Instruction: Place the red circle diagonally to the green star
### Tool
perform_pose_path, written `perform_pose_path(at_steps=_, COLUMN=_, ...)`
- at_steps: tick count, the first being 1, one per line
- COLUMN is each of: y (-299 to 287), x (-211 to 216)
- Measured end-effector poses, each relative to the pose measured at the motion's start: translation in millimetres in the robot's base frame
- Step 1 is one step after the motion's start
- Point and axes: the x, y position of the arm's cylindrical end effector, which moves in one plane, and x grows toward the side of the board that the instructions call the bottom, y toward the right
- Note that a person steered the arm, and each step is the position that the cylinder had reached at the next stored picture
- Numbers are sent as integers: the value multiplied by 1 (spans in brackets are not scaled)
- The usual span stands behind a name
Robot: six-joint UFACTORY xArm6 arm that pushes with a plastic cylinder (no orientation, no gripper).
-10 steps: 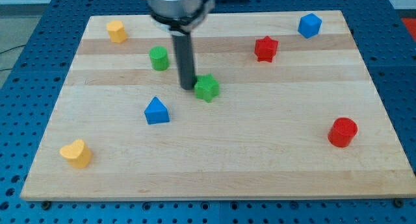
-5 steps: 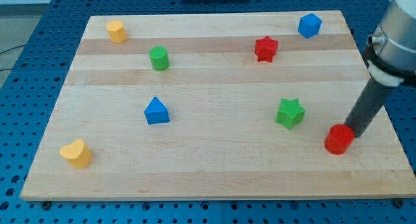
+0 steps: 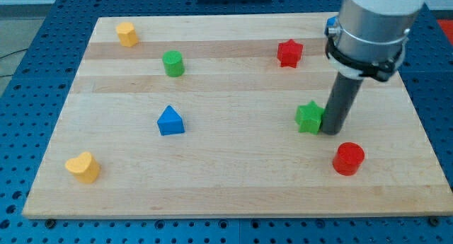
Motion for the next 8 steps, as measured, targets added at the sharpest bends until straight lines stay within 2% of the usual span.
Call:
perform_pose_path(at_steps=1, y=-12, x=-17)
perform_pose_path(at_steps=2, y=-10, x=44)
perform_pose_path(at_steps=3, y=-42, x=46)
perform_pose_path(at_steps=4, y=31, x=67)
perform_pose_path(at_steps=5, y=73, x=74)
perform_pose_path(at_steps=6, y=58, x=50)
perform_pose_path(at_steps=7, y=127, x=43)
perform_pose_path(at_steps=8, y=148, x=77)
